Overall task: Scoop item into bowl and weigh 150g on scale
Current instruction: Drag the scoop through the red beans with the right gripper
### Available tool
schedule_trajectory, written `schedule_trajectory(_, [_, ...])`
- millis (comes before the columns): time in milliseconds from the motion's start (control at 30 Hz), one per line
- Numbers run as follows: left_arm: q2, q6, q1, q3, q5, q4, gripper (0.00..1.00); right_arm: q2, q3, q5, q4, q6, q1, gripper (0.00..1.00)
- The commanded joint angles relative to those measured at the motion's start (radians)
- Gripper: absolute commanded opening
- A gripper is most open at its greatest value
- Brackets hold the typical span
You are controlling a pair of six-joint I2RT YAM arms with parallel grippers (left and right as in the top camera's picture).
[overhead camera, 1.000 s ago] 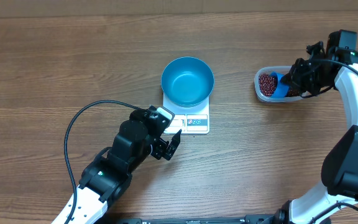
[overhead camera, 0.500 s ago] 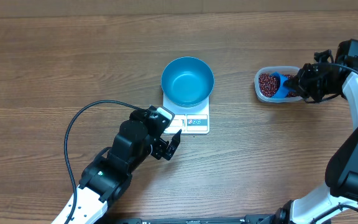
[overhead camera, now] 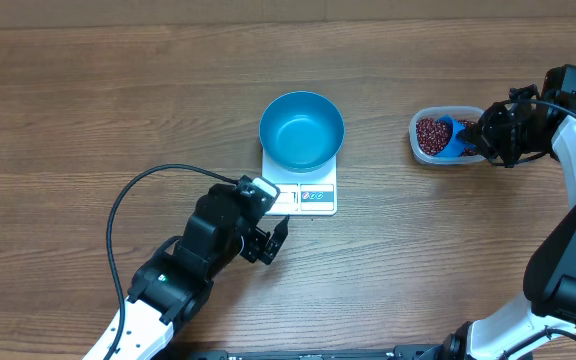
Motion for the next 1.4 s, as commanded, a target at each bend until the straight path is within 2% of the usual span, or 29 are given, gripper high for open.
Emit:
schedule_trajectory(0, [0.011,0.012,0.007,-0.002,-0.010,-0.015,1.00,0.019,-0.046,0.039,-0.033,0.046,0.000,0.04])
schedule_trajectory(1367, [0.031,0.012,0.007,-0.002,-0.010,-0.020,1.00,0.019,-0.046,0.010,-0.022,-0.022,-0.002,0.04])
